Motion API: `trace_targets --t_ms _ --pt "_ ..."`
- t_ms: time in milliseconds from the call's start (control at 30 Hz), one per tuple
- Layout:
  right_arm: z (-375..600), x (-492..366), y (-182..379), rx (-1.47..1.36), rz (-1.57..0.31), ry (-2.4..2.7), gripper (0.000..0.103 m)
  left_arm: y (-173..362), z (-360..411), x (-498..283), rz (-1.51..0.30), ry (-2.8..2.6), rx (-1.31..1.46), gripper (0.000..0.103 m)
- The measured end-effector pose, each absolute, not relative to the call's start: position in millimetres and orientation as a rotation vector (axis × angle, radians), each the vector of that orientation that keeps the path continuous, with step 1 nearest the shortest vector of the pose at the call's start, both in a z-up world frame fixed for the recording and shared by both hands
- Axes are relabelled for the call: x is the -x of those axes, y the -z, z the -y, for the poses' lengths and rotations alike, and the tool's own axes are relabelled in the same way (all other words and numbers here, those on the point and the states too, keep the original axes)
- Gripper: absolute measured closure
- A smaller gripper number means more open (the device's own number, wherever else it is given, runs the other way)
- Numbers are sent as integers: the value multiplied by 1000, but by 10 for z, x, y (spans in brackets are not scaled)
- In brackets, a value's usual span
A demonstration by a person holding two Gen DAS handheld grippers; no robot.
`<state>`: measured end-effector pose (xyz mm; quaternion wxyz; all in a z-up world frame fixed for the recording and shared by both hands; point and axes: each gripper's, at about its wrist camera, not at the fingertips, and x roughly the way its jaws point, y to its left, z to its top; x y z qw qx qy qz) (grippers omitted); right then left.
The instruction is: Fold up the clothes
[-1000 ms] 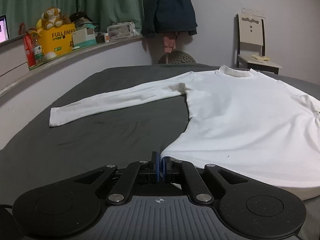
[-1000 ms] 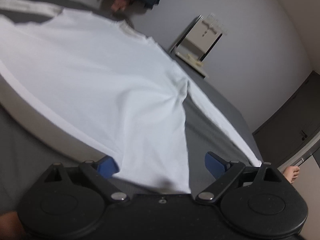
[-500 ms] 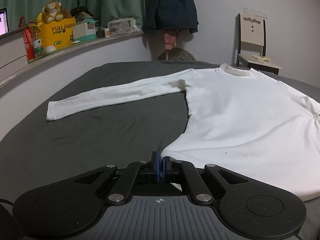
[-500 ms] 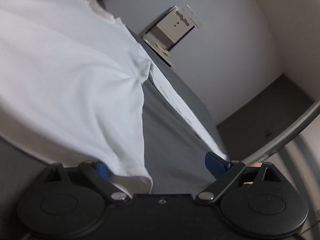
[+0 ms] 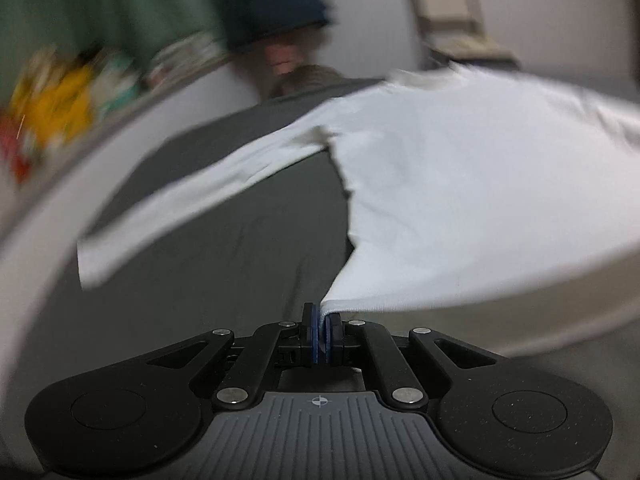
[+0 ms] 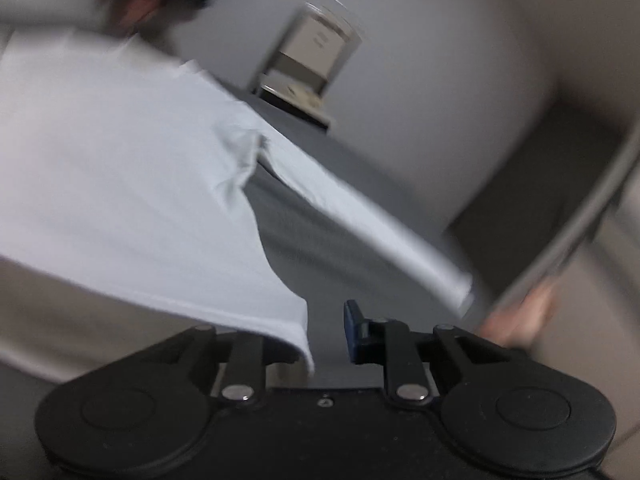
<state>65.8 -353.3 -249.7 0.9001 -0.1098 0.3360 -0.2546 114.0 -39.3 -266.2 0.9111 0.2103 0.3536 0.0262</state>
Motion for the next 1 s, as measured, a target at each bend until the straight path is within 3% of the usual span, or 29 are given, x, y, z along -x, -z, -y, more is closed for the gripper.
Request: trace_targets --t_ms 100,267,467,633,767,1000 --pt "3769 -561 2364 44 -719 500 88 2624 605 -1031 -697 -5 -705 100" --pt "3863 -469 2220 -48 -714 501 88 2635 729 -864 -706 8 -913 100" --pt "4033 -699 2336 -126 -846 472 92 2366 651 -914 -650 -6 -967 100" --pt "4019 -518 1743 -157 -723 373 92 1900 588 -840 -529 -53 -1017 100" --pt "4056 -408 1410 -163 -687 324 92 2045 607 -807 -586 49 -1005 100" --pt "4073 -642 2110 -127 -903 297 94 2369 643 -764 -707 248 -969 99"
